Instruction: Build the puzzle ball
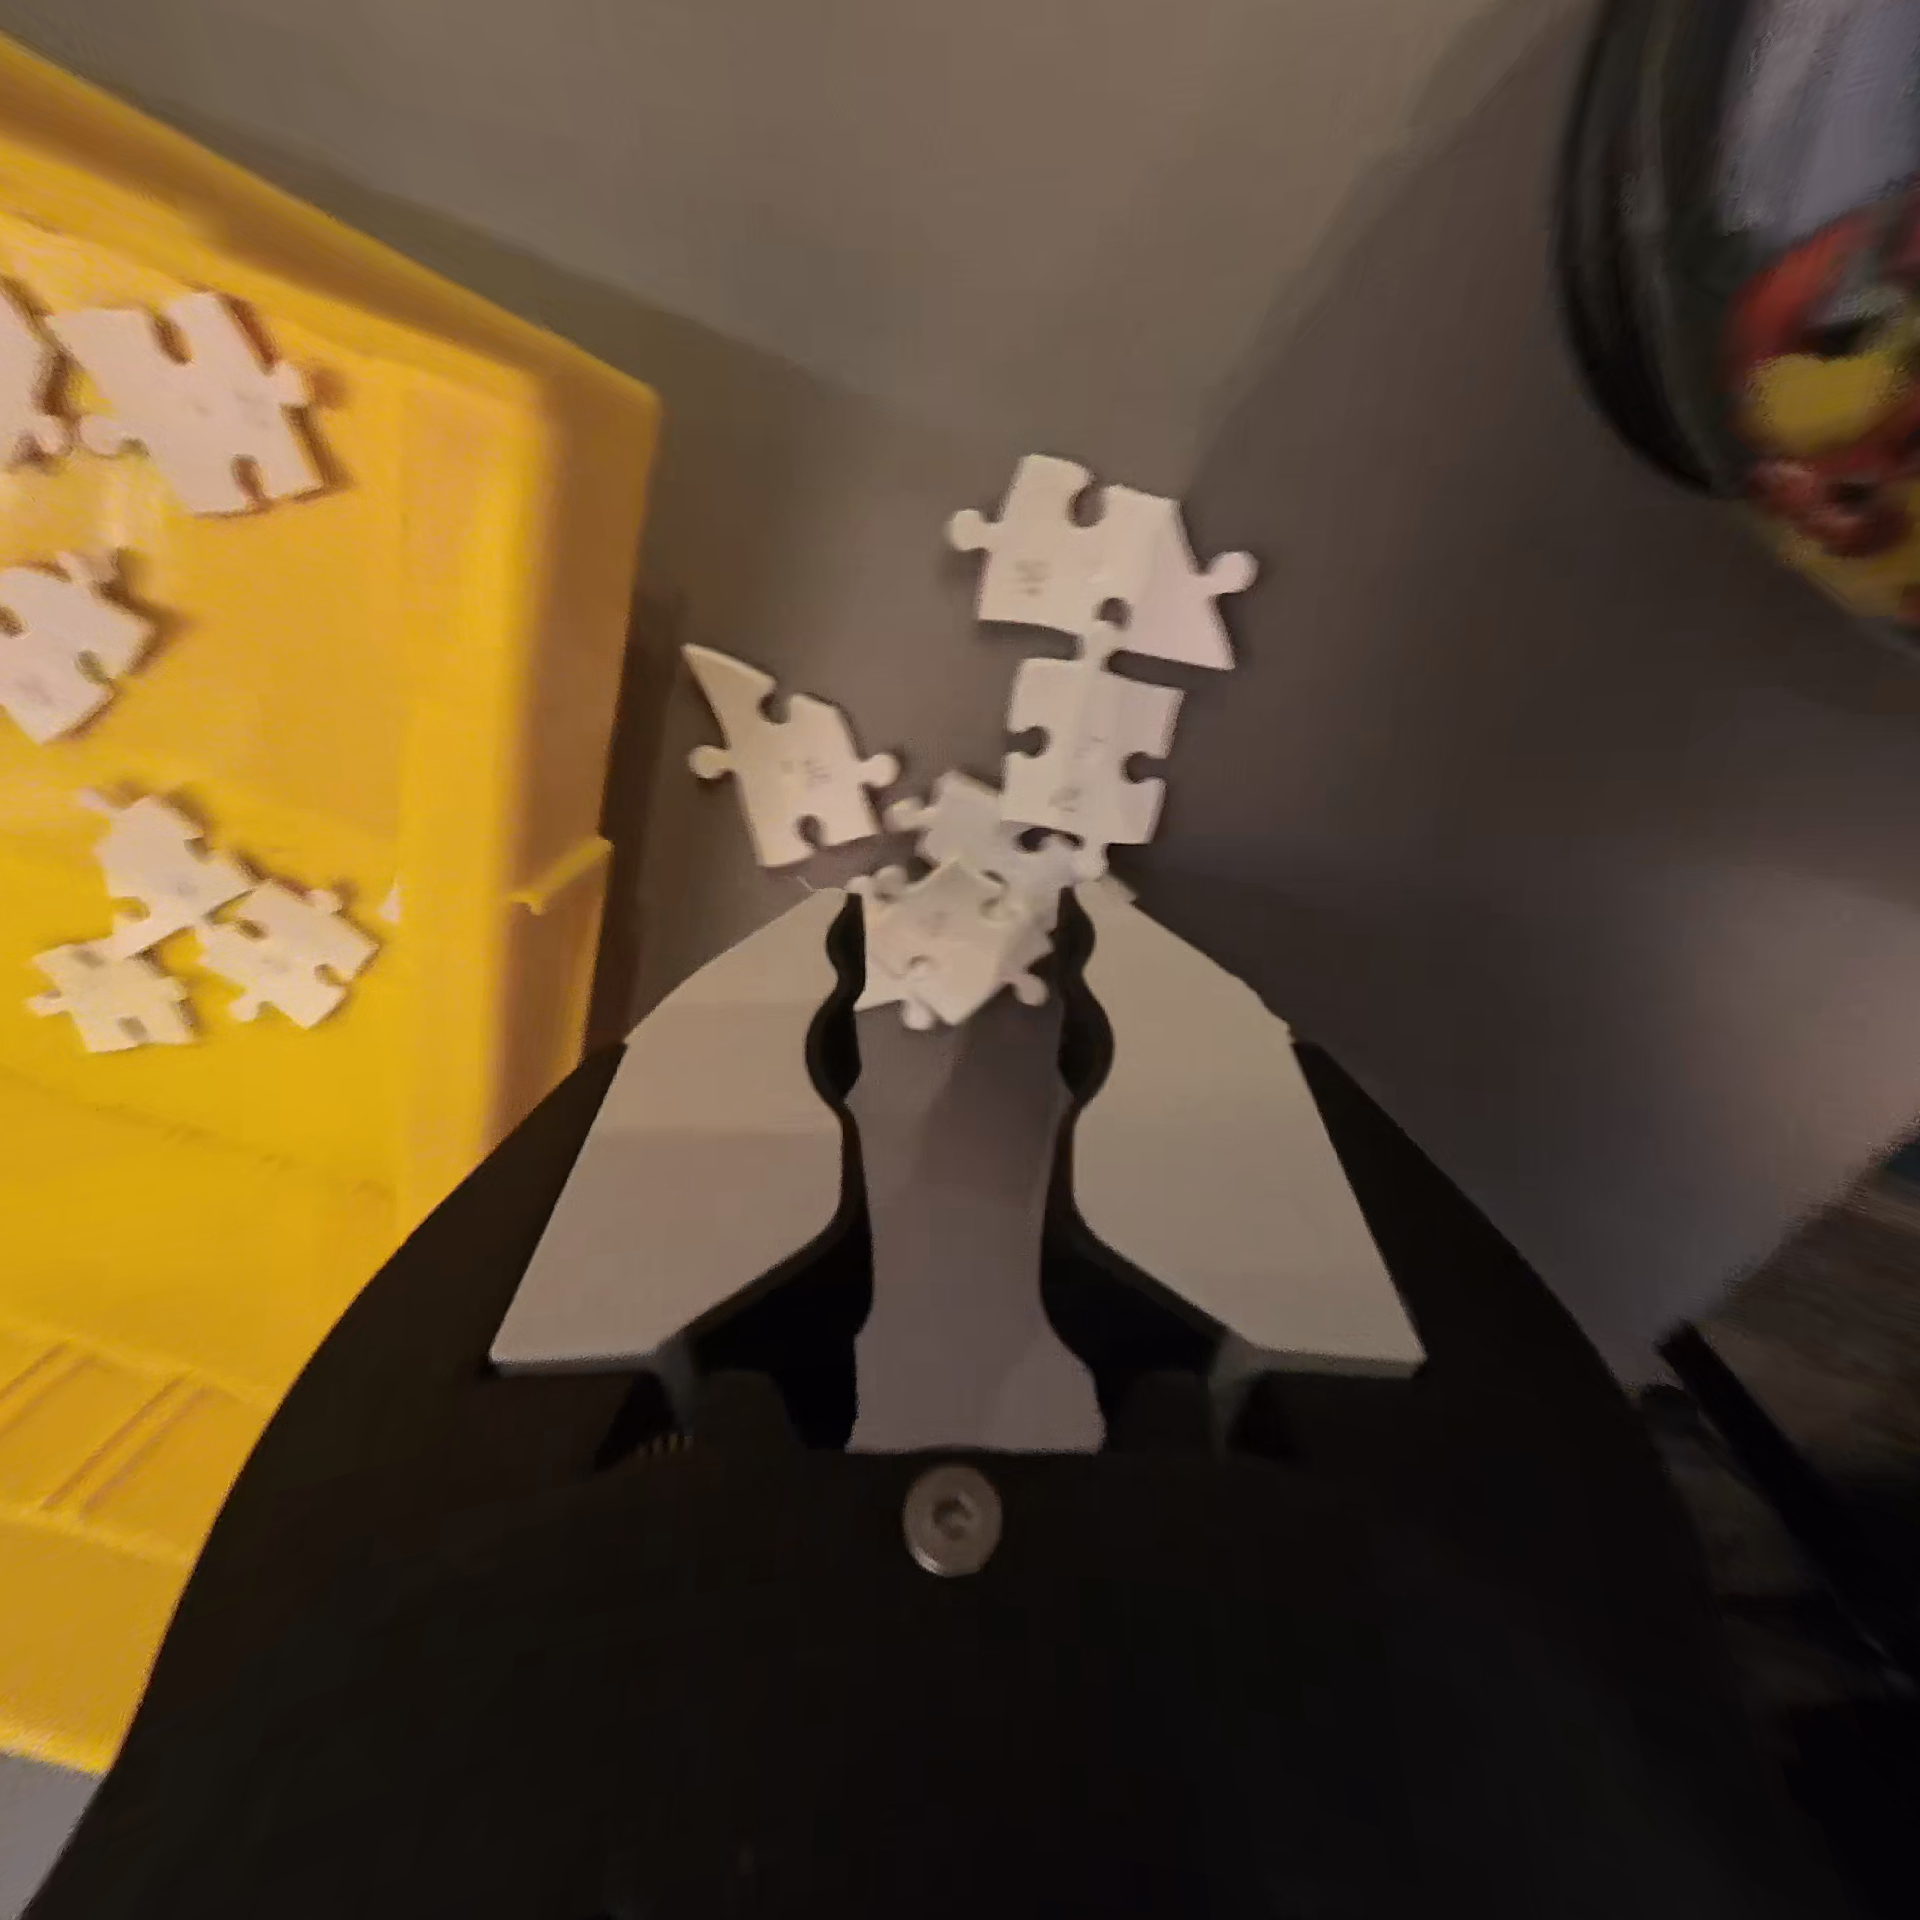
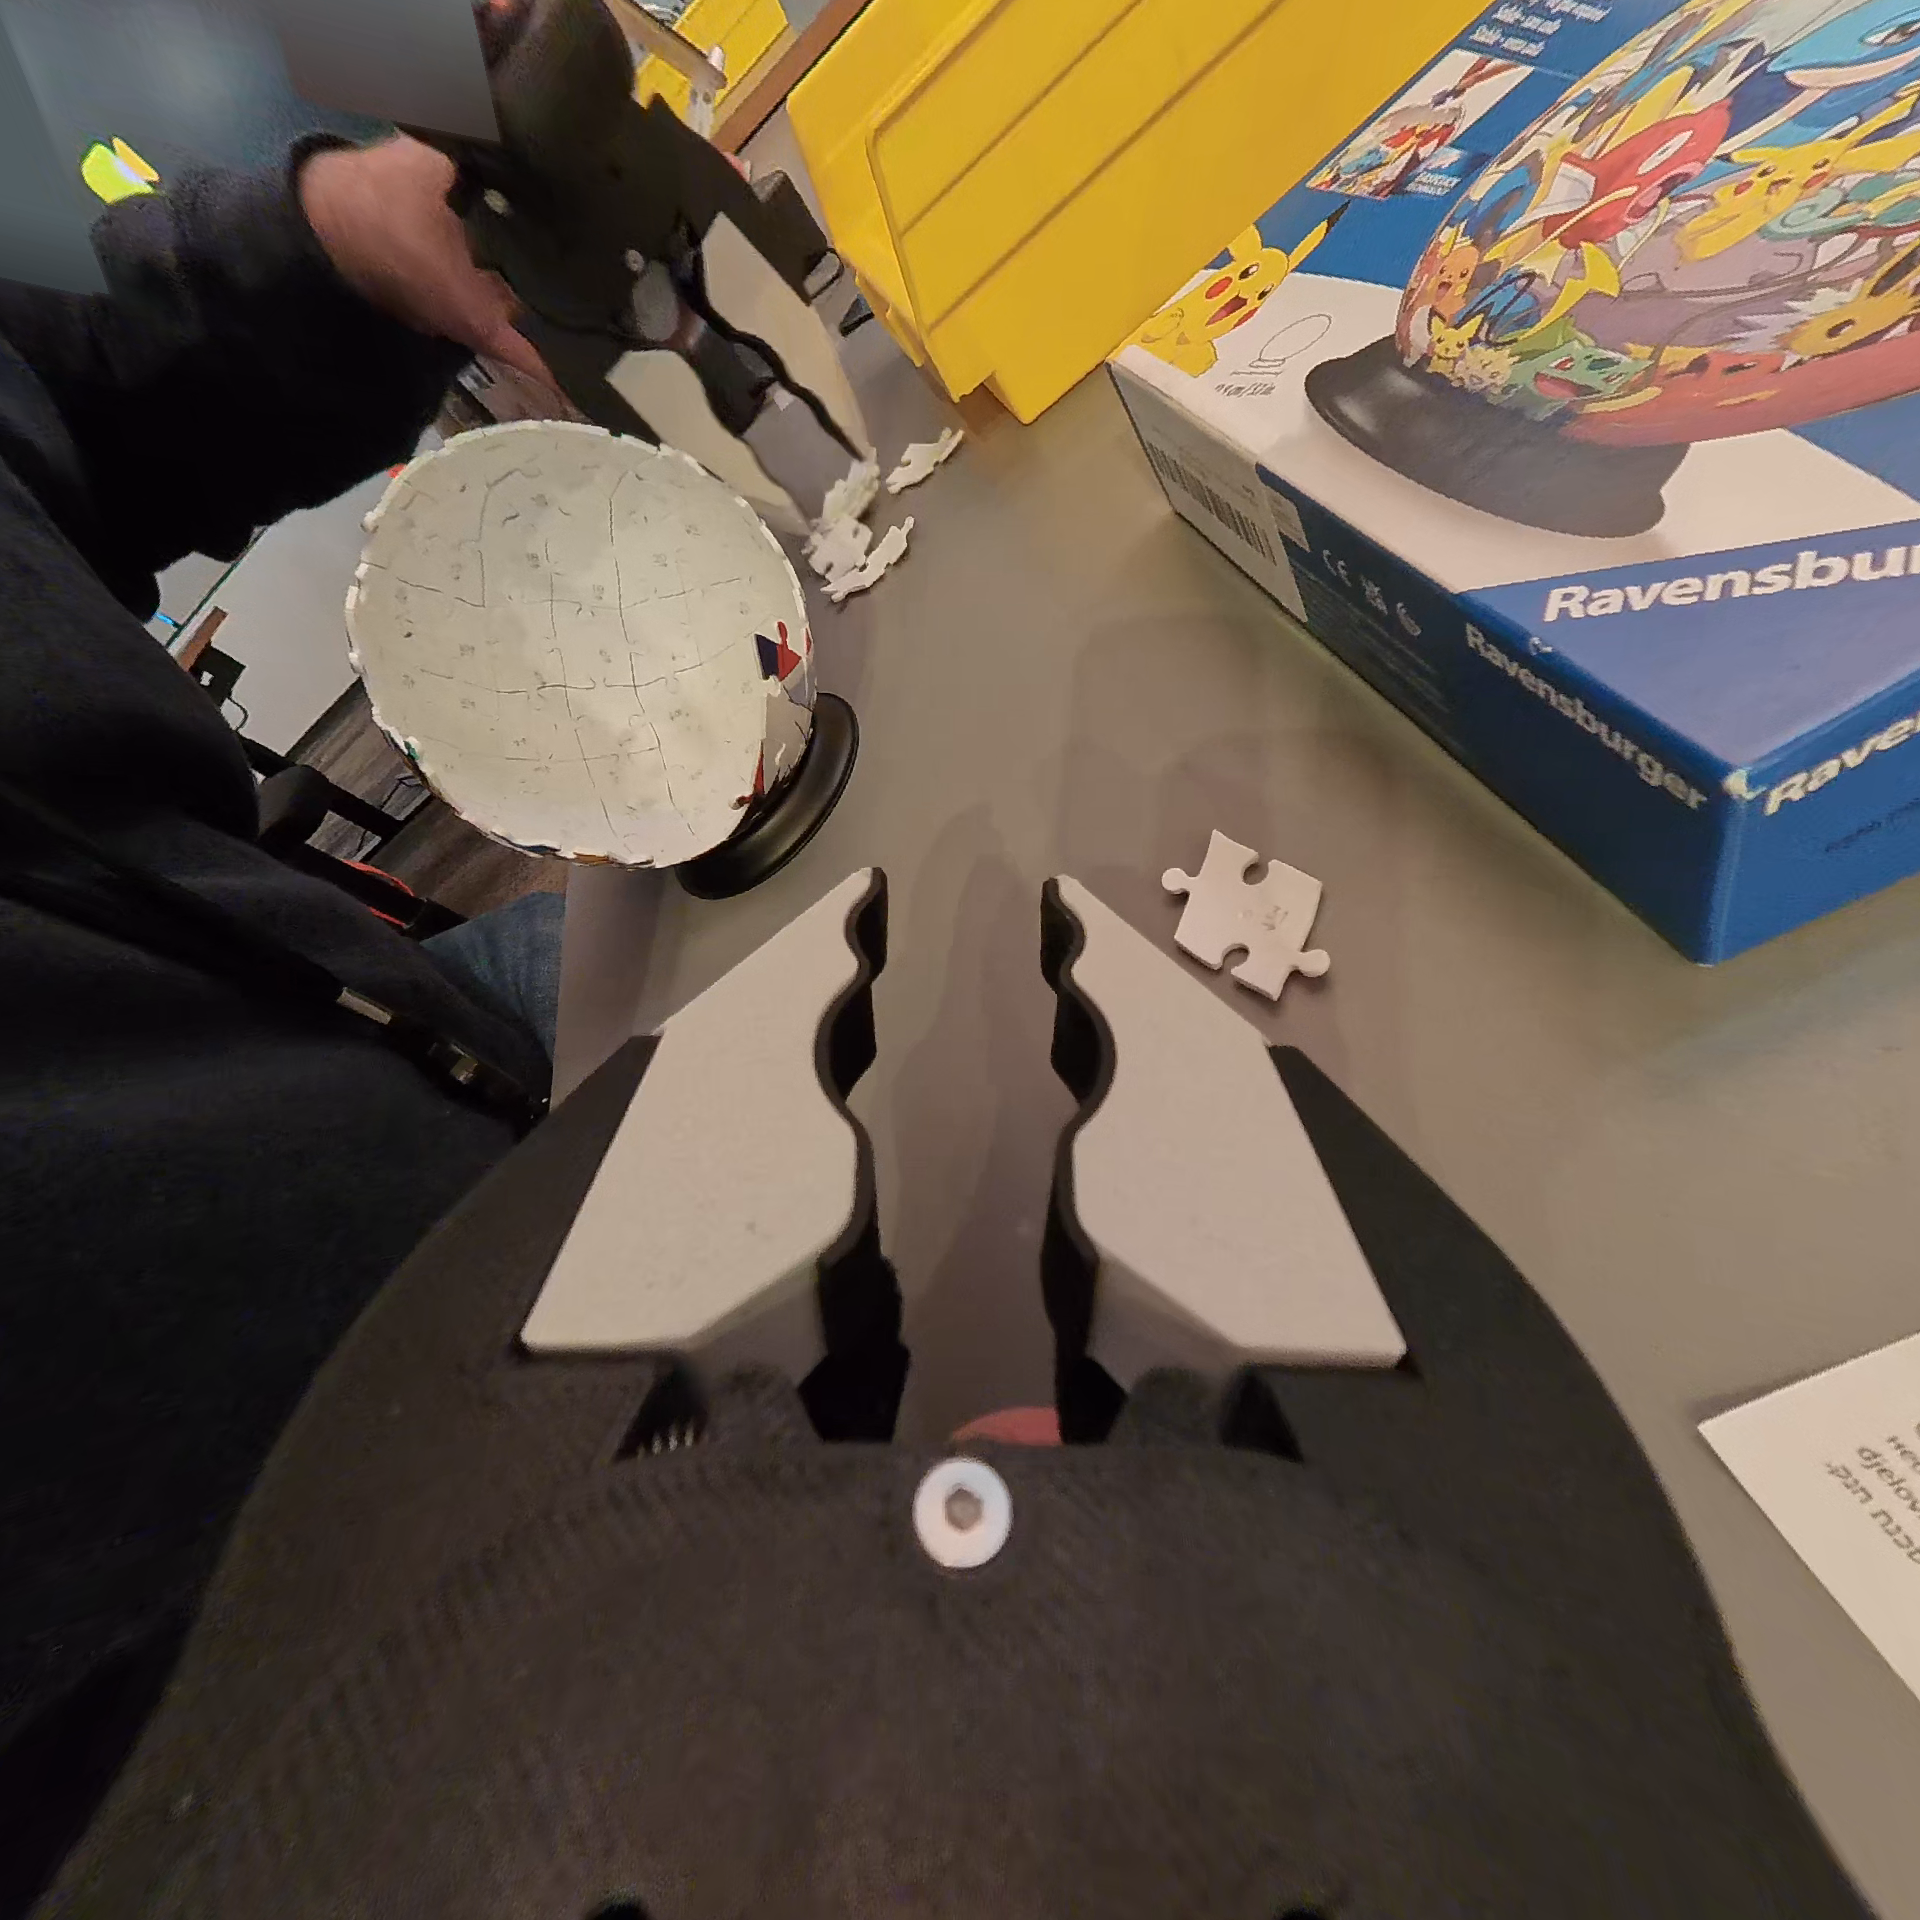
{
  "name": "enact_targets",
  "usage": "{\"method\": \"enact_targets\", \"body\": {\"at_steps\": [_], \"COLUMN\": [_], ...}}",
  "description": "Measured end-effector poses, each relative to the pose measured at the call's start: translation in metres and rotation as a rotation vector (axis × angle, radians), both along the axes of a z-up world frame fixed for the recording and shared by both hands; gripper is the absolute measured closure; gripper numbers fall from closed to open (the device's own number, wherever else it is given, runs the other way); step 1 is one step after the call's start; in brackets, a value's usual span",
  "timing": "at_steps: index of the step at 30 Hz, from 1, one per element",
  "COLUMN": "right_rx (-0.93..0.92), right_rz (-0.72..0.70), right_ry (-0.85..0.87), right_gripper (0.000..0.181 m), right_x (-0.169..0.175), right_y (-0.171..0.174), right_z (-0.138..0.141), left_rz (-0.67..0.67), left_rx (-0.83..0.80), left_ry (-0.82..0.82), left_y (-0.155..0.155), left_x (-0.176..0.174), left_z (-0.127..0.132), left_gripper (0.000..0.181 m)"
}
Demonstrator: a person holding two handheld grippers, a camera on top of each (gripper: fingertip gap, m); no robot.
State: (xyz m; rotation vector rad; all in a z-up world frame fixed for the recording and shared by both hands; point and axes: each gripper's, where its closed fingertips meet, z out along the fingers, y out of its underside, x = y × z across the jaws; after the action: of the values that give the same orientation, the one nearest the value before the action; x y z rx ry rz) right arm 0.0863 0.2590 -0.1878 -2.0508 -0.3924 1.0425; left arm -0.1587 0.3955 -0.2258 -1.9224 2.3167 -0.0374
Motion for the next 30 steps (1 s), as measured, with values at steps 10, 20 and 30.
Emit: {"method": "enact_targets", "body": {"at_steps": [10,20,30], "right_rx": [-0.006,-0.008,-0.007], "right_rz": [-0.007,-0.010,-0.011], "right_ry": [-0.004,-0.002,0.001], "right_gripper": [0.154,0.154,0.154], "right_x": [0.001,0.001,0.002], "right_y": [0.001,0.001,0.001], "right_z": [-0.001,-0.001,-0.001], "left_rz": [0.168,0.223,0.233], "left_rx": [0.005,-0.024,-0.063], "left_ry": [-0.261,-0.047,-0.131], "left_y": [0.113,0.166,0.156], "left_x": [0.066,0.071,0.067], "left_z": [0.066,-0.007,0.002], "left_gripper": [0.135,0.131,0.172]}}
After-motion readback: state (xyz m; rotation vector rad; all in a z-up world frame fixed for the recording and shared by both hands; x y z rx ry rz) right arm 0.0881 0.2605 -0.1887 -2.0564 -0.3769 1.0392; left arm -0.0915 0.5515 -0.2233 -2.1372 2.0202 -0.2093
